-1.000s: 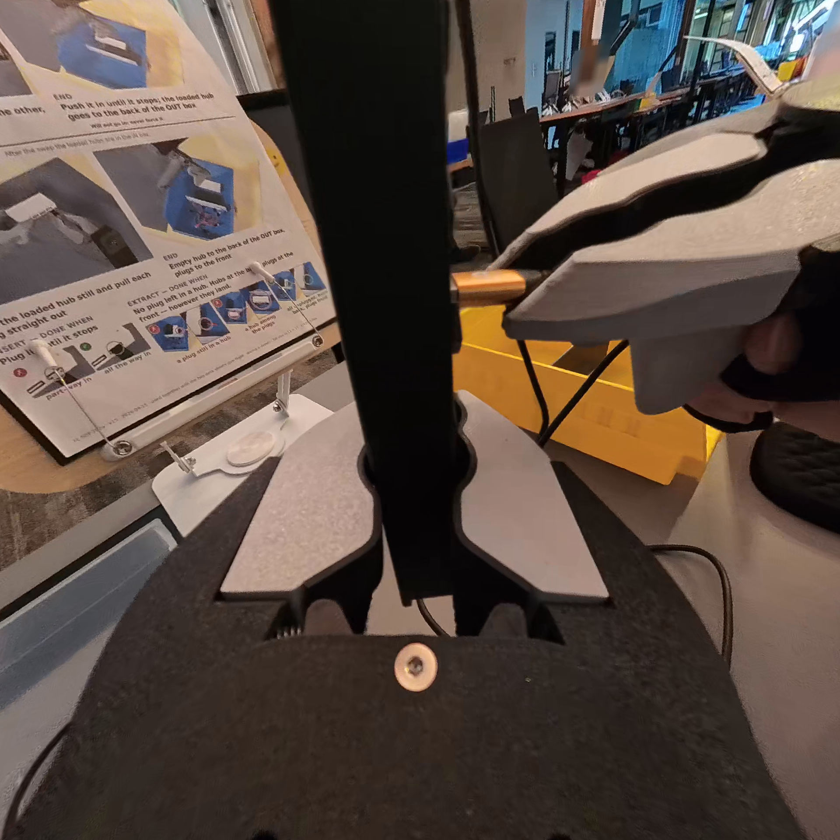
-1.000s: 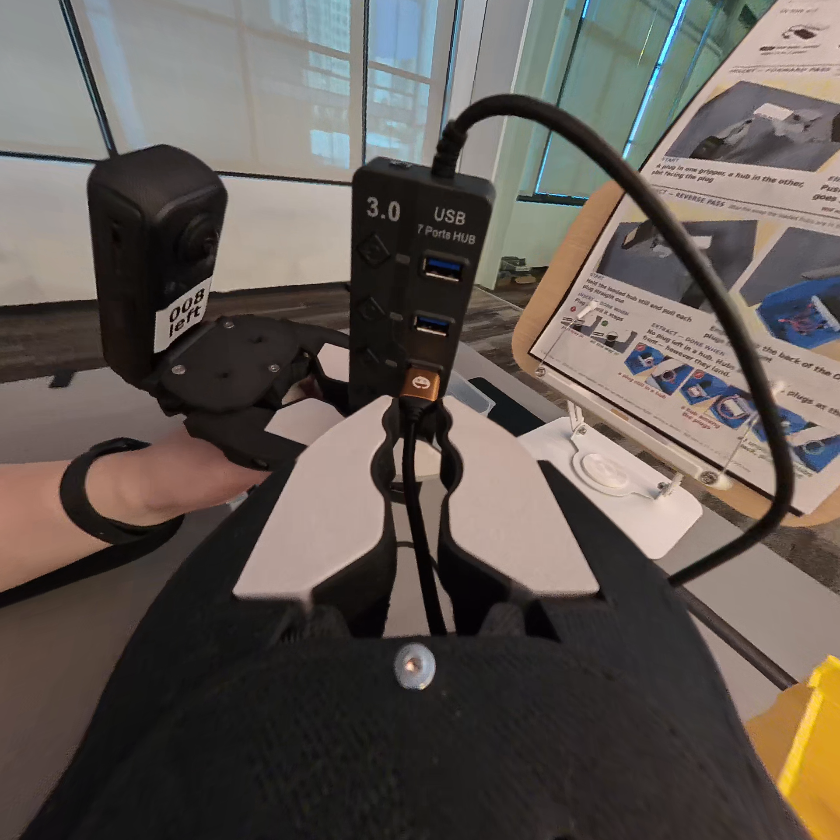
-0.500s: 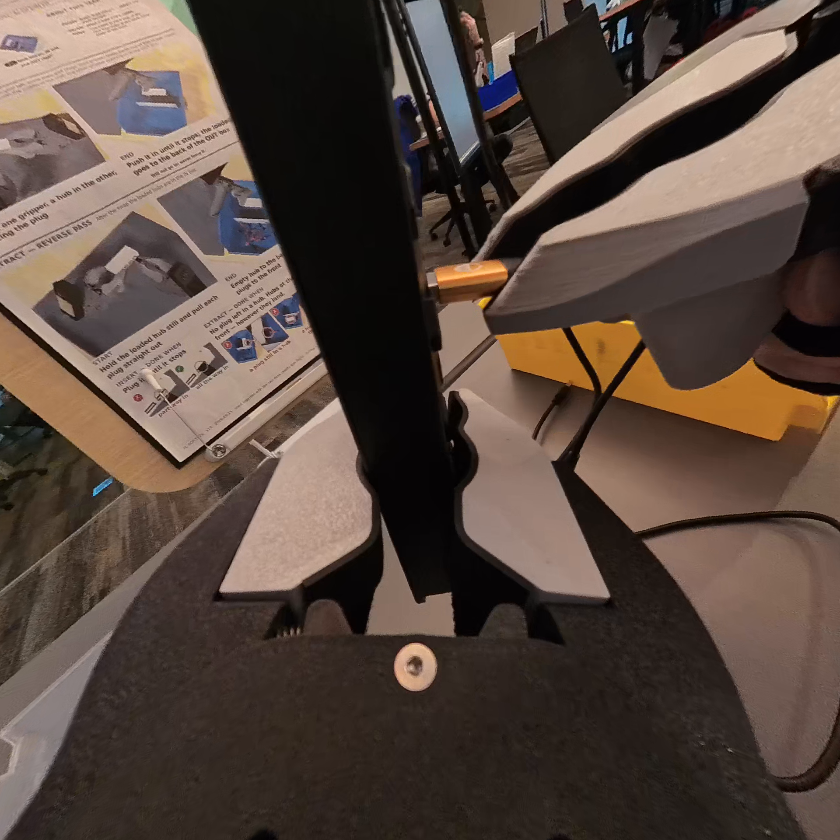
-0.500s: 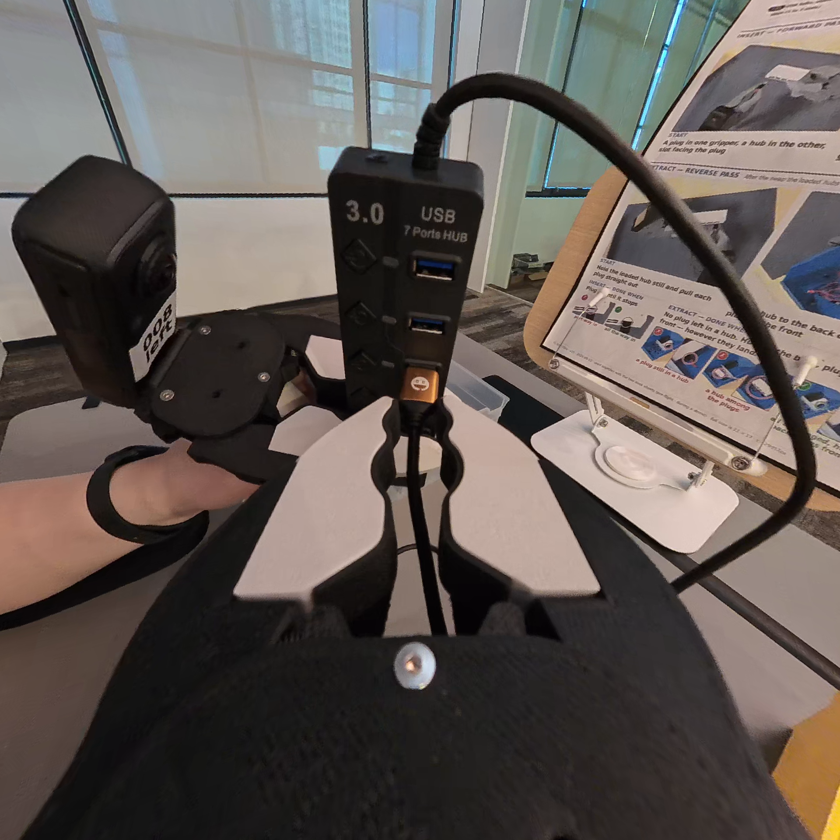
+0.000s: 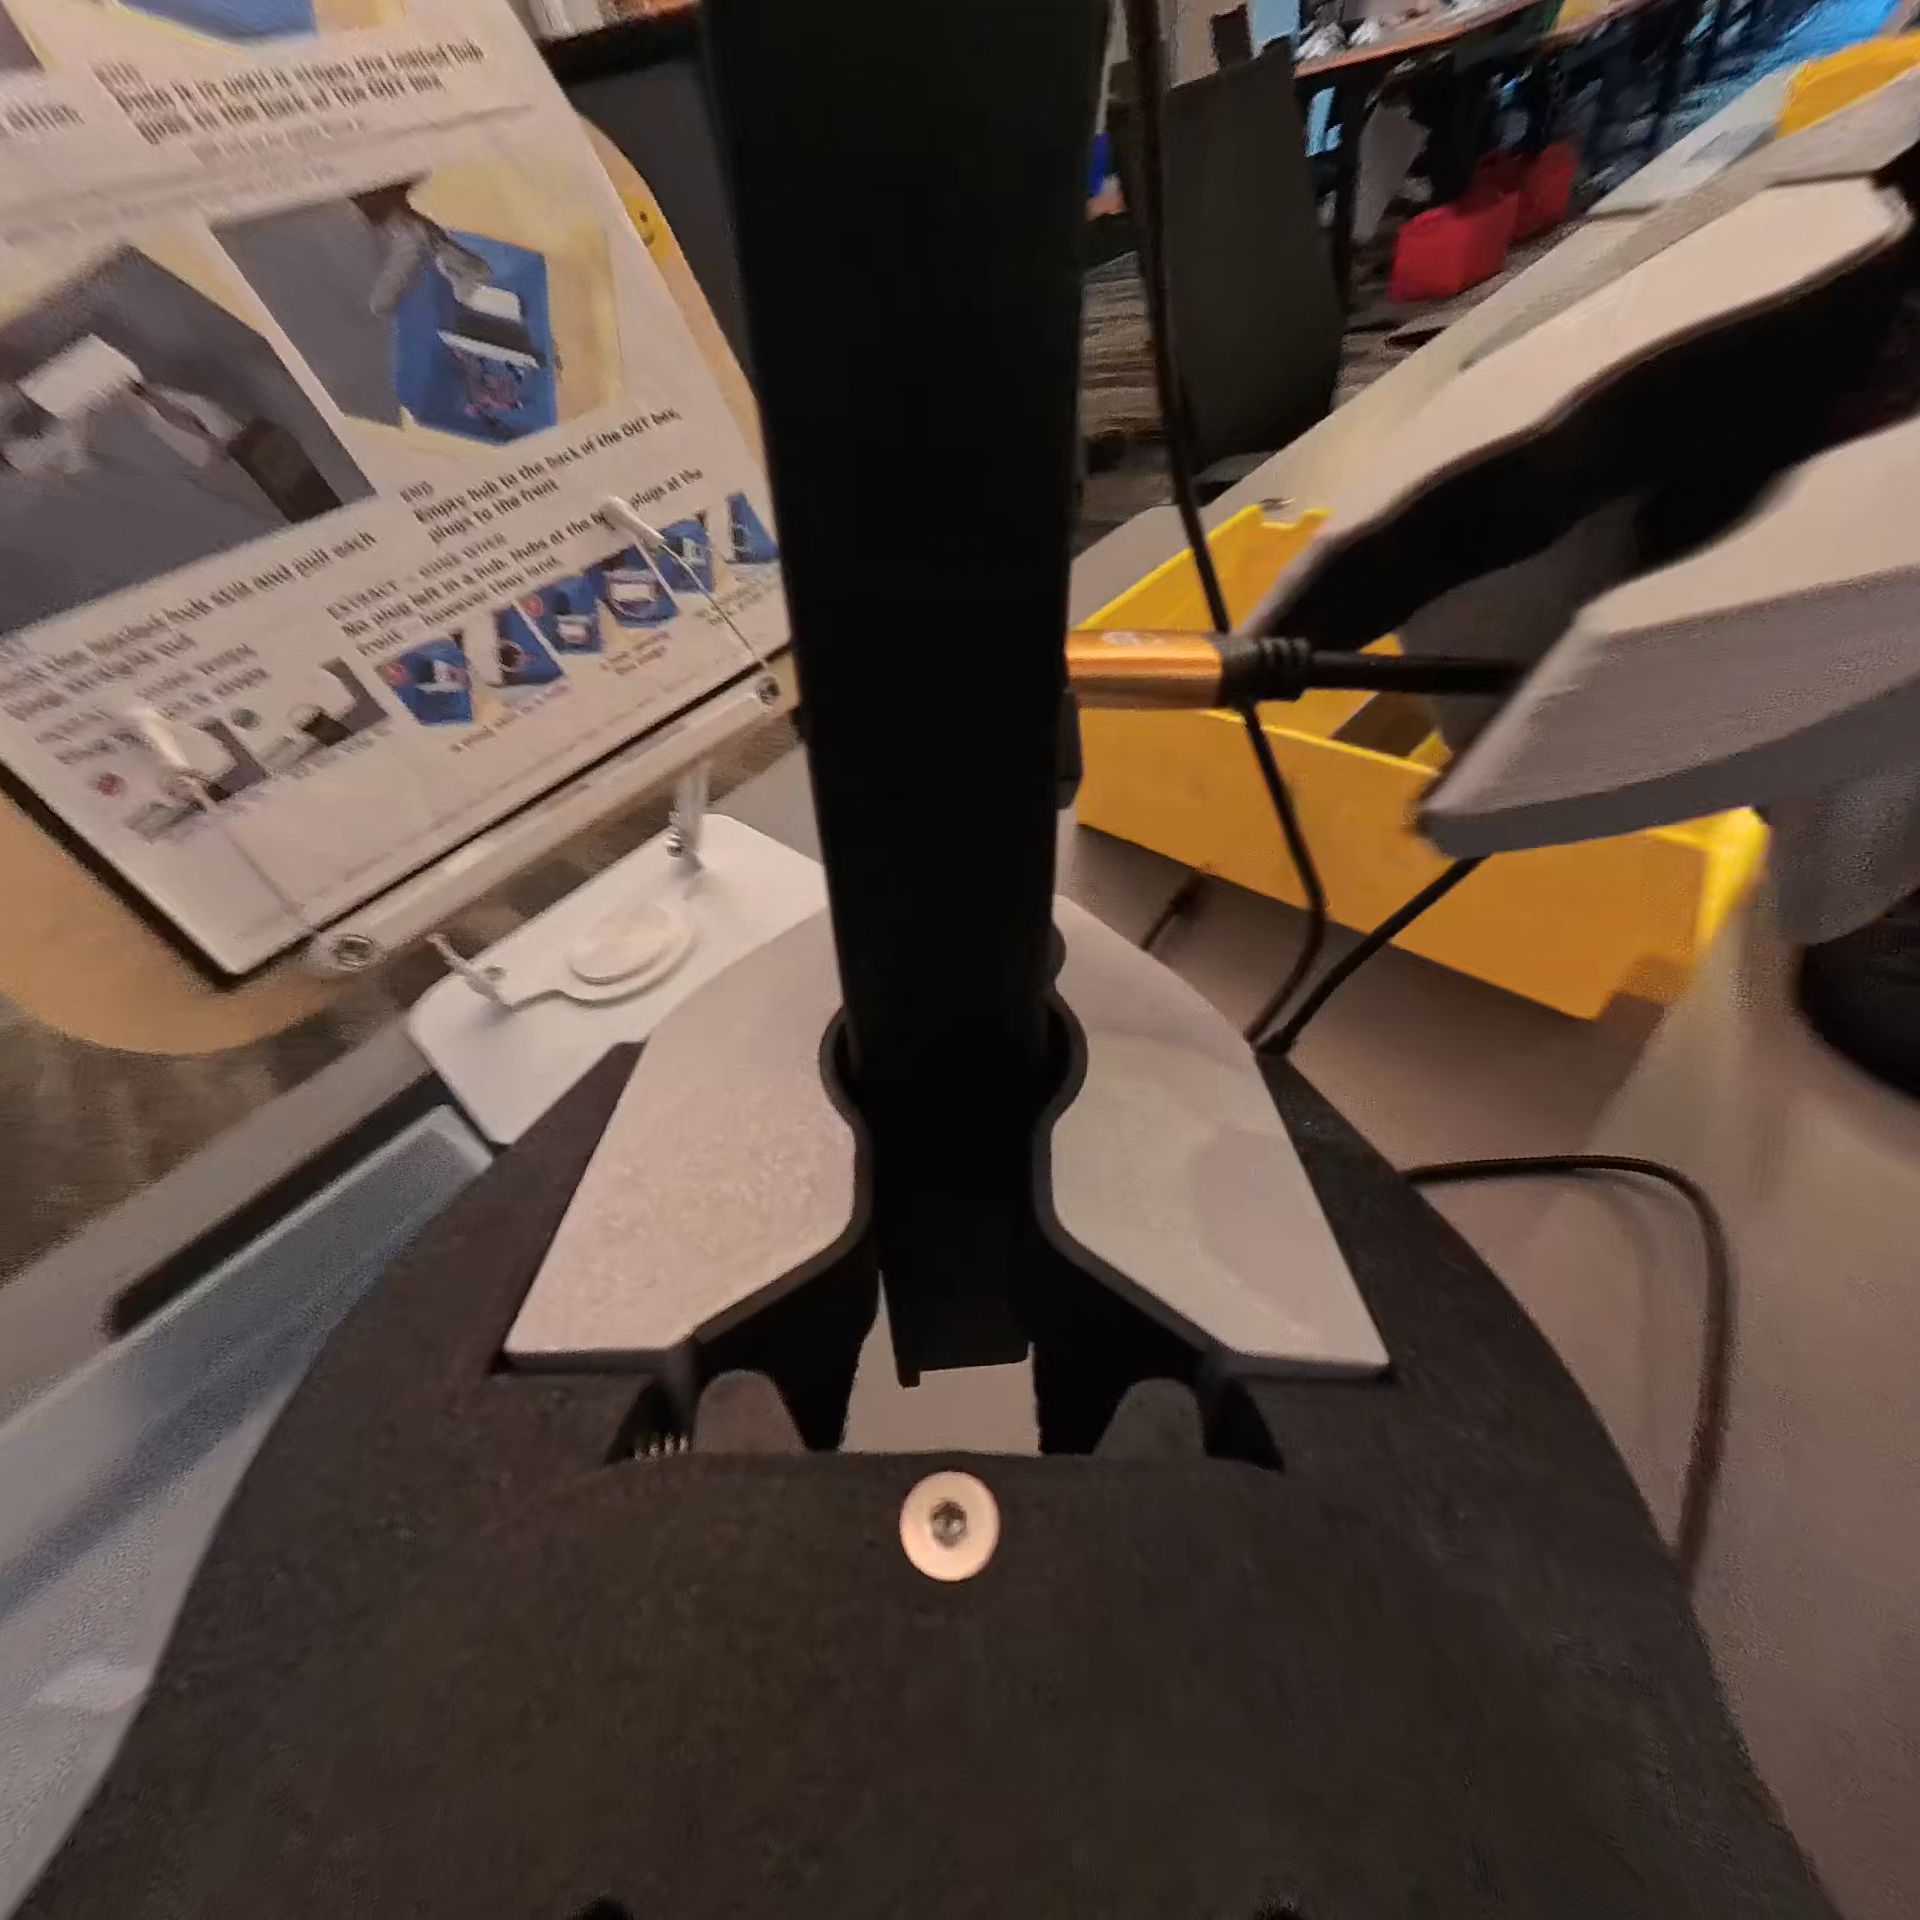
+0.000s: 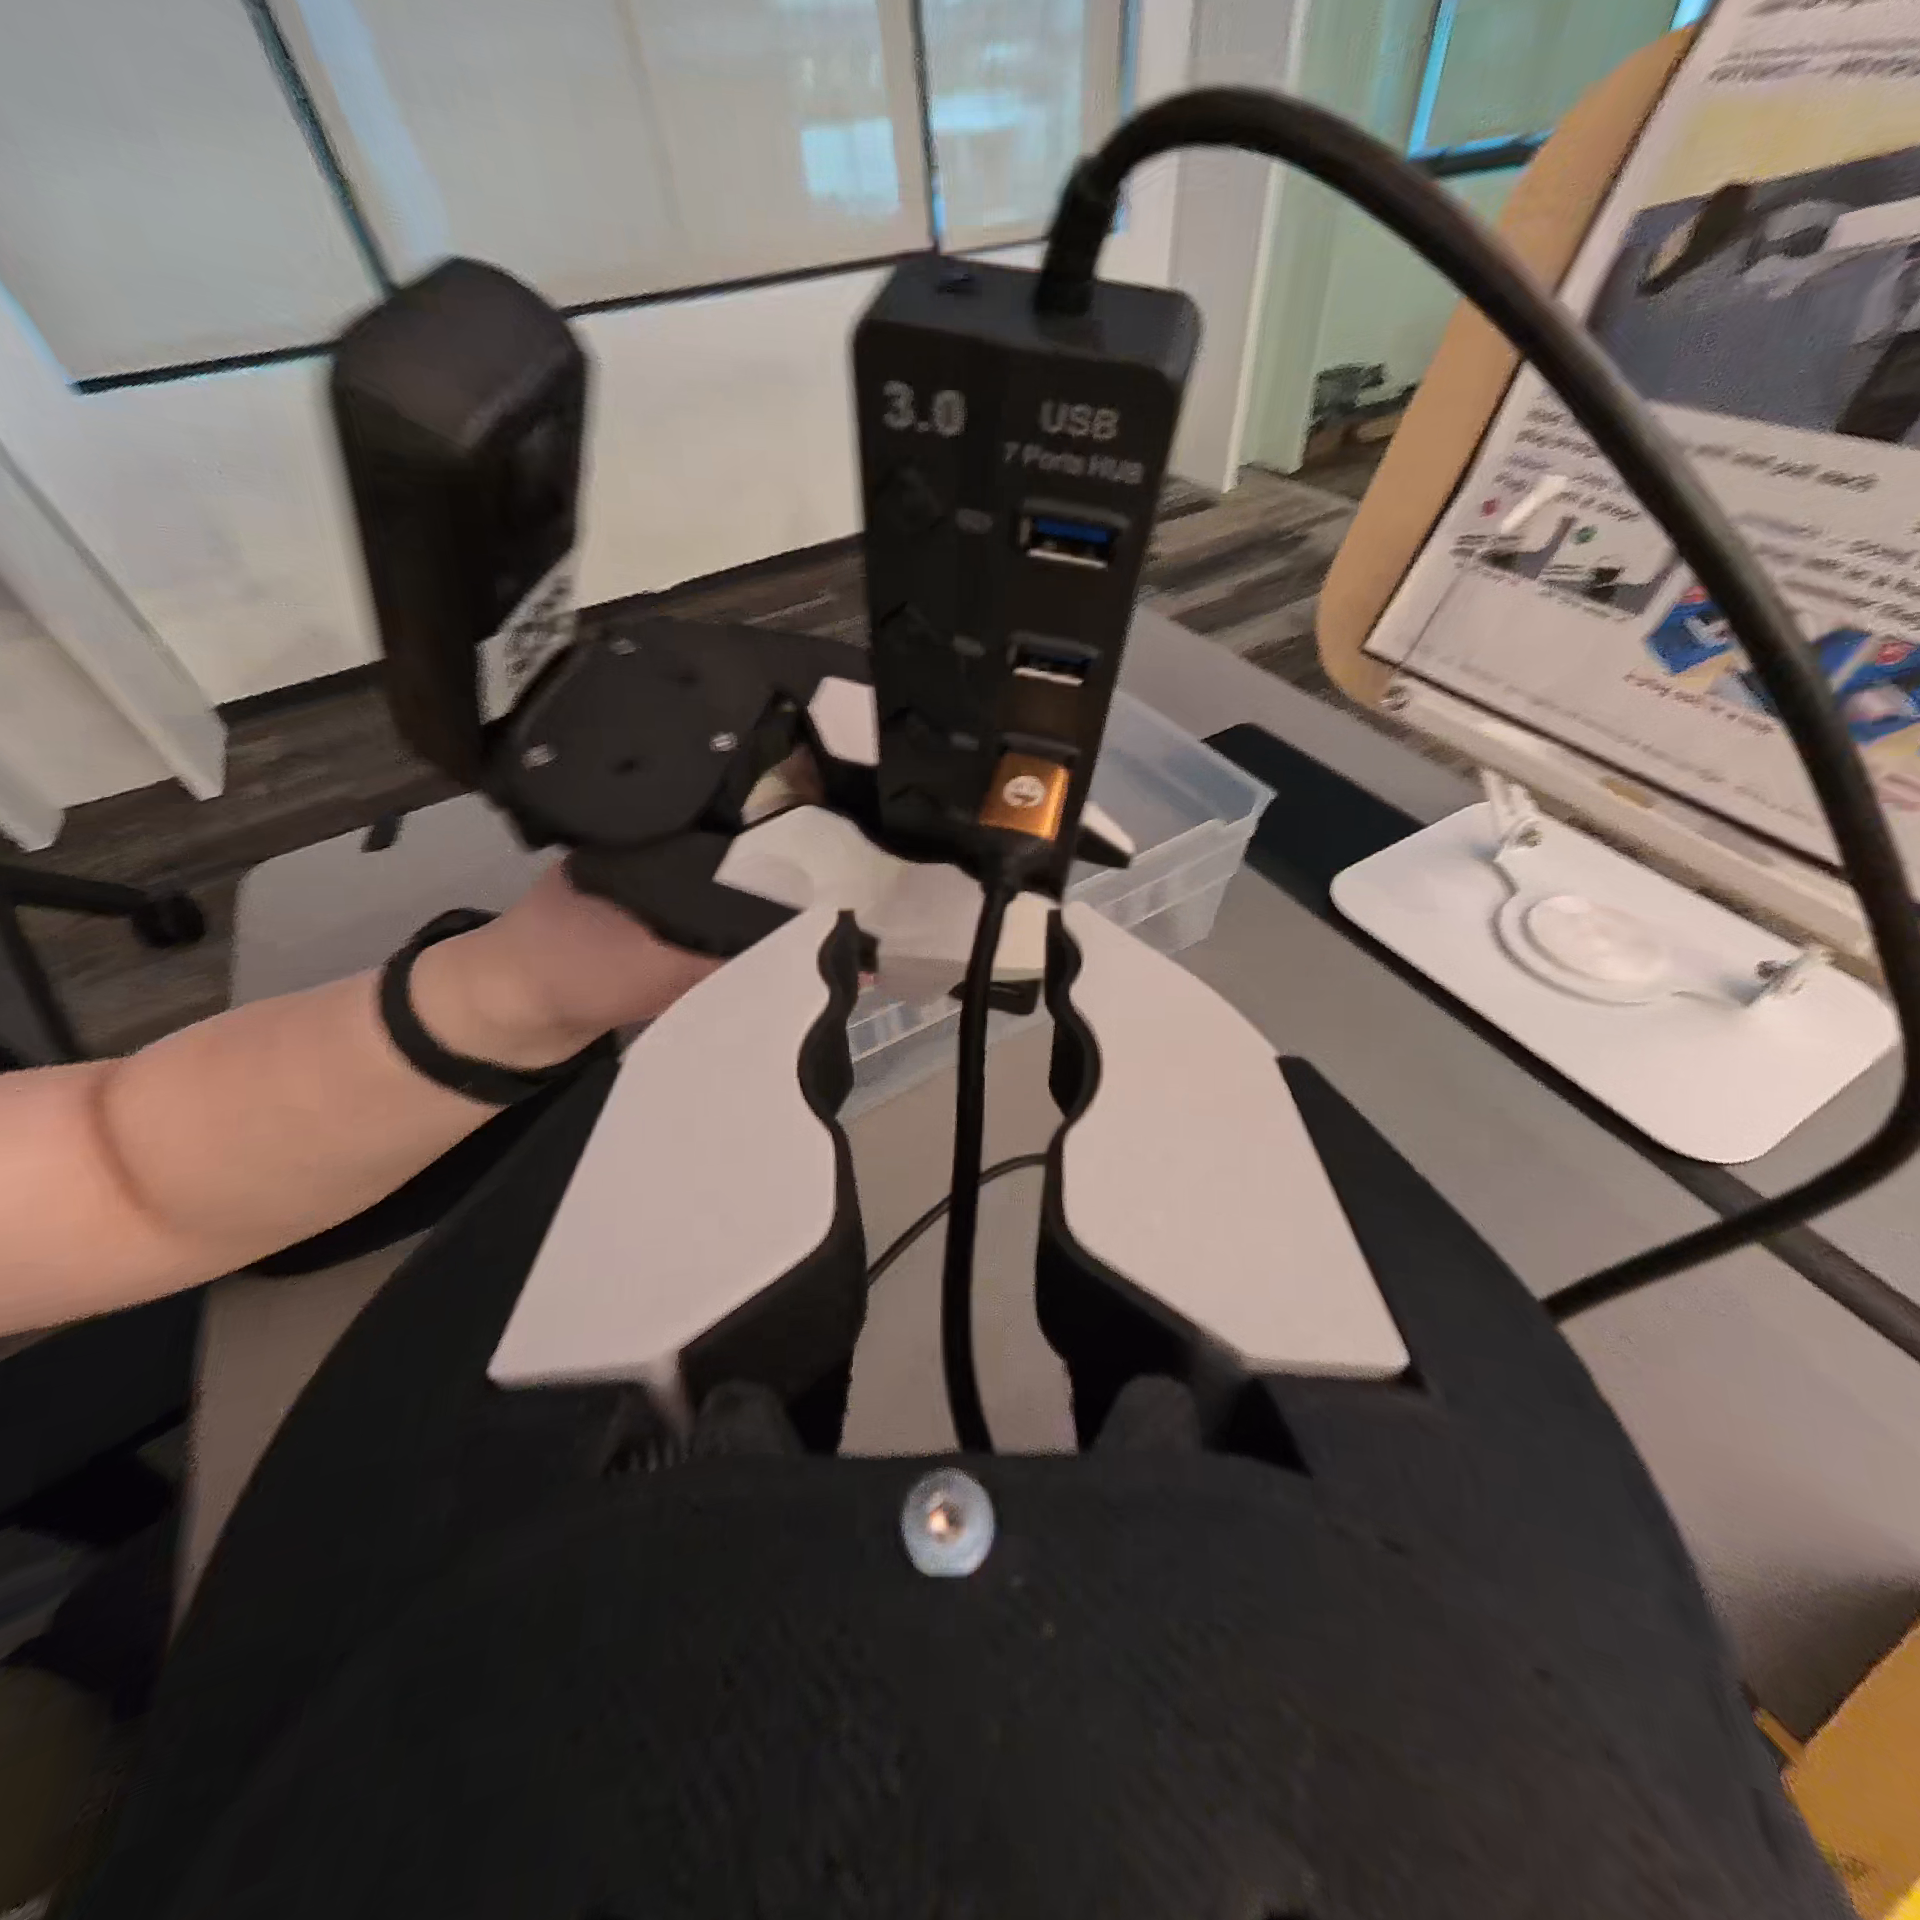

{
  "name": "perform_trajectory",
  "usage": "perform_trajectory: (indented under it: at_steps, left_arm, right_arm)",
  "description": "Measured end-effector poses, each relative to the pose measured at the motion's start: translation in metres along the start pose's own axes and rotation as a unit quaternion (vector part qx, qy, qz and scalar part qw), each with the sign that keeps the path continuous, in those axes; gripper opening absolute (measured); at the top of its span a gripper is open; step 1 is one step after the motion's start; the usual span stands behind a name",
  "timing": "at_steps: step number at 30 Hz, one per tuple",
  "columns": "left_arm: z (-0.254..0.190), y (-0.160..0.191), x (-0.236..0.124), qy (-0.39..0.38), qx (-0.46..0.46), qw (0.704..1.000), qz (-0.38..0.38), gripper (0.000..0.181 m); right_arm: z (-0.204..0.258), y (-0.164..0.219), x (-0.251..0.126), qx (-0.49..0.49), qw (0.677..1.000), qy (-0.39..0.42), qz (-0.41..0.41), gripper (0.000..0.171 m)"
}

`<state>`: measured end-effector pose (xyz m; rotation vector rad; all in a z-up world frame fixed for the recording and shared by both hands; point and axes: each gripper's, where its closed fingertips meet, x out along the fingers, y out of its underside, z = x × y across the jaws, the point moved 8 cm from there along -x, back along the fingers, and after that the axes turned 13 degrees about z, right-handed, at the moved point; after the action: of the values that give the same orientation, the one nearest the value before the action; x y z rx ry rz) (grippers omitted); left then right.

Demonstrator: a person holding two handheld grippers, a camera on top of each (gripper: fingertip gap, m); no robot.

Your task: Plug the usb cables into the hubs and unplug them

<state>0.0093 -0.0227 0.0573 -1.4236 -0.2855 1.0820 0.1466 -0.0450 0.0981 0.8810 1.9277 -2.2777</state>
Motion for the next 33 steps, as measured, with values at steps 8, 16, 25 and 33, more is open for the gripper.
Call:
perform_trajectory:
  at_steps: [8,16,25,33]
  left_arm:
    - [-0.004,0.004,-0.002,0.158,0.022,0.986,0.041,0.027]
    - [-0.016,0.003,-0.009,0.289,0.025,0.956,0.035,0.026]
    - [0.005,-0.007,-0.035,0.288,-0.006,0.957,-0.031,0.026]
    - [0.022,-0.011,-0.064,0.256,0.004,0.965,-0.054,0.026]
  right_arm:
    - [-0.001,-0.012,-0.069,-0.147,0.988,0.050,0.003,0.037]
    - [-0.022,-0.007,-0.121,-0.199,0.973,0.089,-0.069,0.045]
    - [-0.053,0.019,-0.090,-0.168,0.986,0.003,-0.007,0.056]
    - [-0.057,0.052,-0.042,-0.186,0.973,-0.095,0.097,0.056]
